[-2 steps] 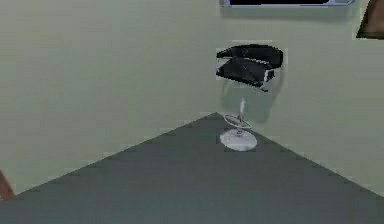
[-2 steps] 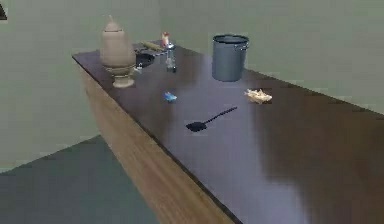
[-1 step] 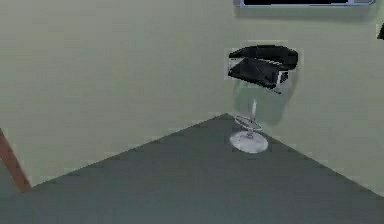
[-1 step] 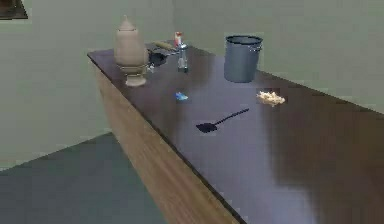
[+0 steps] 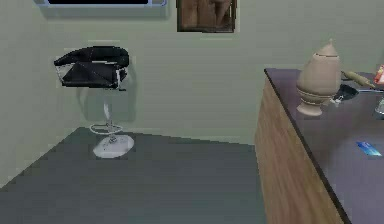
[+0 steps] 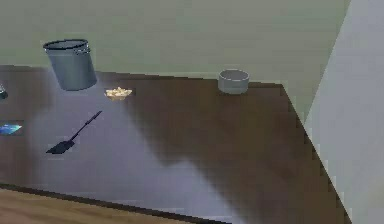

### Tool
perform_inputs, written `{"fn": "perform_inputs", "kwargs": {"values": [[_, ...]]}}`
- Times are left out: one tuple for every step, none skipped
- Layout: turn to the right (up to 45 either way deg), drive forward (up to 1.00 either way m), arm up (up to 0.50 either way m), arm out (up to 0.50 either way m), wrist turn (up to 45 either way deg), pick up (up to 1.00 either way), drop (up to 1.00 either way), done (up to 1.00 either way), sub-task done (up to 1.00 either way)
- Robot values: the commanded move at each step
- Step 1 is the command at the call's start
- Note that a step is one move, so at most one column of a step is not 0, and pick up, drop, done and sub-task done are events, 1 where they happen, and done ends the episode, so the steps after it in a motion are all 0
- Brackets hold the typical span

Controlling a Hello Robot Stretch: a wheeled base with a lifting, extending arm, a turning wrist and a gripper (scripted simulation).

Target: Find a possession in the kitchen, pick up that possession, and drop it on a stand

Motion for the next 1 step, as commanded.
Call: {"fn": "perform_inputs", "kwargs": {"values": [[15.0,0.00,0.00,0.00,0.0,0.00,0.00,0.00,0.00]]}}
